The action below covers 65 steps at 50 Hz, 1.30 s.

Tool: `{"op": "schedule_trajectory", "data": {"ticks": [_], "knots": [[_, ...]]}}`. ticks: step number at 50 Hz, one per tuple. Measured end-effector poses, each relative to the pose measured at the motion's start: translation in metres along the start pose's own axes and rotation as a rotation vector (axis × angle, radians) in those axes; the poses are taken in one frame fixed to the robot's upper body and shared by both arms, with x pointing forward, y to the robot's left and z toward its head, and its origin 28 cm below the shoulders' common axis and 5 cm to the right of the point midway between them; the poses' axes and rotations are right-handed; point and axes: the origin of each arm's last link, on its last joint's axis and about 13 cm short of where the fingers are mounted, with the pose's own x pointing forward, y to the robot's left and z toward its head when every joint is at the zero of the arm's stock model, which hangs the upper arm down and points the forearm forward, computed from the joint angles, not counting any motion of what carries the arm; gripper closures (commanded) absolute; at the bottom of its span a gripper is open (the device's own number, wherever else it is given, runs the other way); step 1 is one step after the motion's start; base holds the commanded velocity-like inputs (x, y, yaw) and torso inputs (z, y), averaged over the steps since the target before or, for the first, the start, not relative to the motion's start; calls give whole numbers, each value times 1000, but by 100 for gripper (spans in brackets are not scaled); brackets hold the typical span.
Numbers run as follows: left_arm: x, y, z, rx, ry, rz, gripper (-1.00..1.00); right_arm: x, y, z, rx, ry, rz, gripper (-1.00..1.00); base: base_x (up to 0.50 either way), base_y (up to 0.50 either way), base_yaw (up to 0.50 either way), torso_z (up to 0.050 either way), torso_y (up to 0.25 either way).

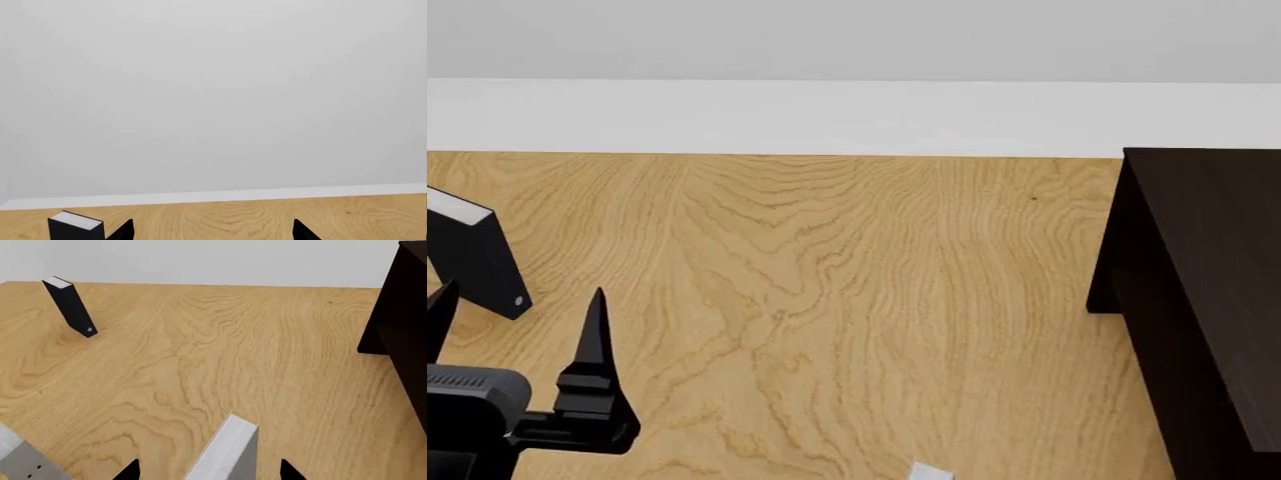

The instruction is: Pick up the book on the right and place it on the cabinet shelf.

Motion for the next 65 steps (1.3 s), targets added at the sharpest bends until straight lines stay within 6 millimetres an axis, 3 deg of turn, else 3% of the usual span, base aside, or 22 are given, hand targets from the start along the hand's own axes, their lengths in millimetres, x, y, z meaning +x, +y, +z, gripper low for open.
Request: {"op": "schedule_trajectory", "data": {"ticks": [18,65], "knots": [[0,-1,1,-2,-5,-8,-100,-4,3,-14,23,39,12,-100,0,0,0,0,0],[1,-2,1,-7,-6,-19,-100,16,5,-37,36,145,59,-100,0,0,0,0,0]]}}
